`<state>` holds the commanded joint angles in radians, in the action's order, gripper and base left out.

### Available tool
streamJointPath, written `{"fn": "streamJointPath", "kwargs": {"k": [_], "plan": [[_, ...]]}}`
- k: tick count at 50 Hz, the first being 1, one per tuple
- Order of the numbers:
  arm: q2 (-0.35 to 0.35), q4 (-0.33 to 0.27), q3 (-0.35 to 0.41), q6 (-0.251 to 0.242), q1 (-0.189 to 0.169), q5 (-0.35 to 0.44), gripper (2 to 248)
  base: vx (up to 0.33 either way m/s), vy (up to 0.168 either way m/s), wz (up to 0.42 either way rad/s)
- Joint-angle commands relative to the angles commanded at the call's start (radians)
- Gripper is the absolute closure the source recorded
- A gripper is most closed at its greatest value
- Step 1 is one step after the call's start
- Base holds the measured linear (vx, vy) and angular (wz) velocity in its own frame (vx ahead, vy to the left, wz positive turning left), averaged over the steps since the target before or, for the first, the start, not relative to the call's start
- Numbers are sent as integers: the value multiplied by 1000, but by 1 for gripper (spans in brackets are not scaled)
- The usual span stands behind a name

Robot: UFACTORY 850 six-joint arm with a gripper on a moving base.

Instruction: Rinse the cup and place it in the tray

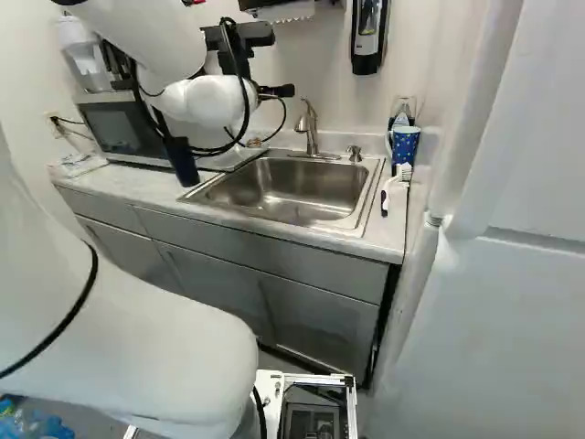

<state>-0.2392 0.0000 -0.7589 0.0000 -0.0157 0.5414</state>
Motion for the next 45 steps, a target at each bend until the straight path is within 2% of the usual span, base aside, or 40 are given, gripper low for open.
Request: {"fn": "streamJointPath", "kwargs": {"k": [21,45], "plan": [[4,0,-4,0,0,0,3,0,0,0],[67,0,-60,0,-5,-32,3,0,0,0]]}}
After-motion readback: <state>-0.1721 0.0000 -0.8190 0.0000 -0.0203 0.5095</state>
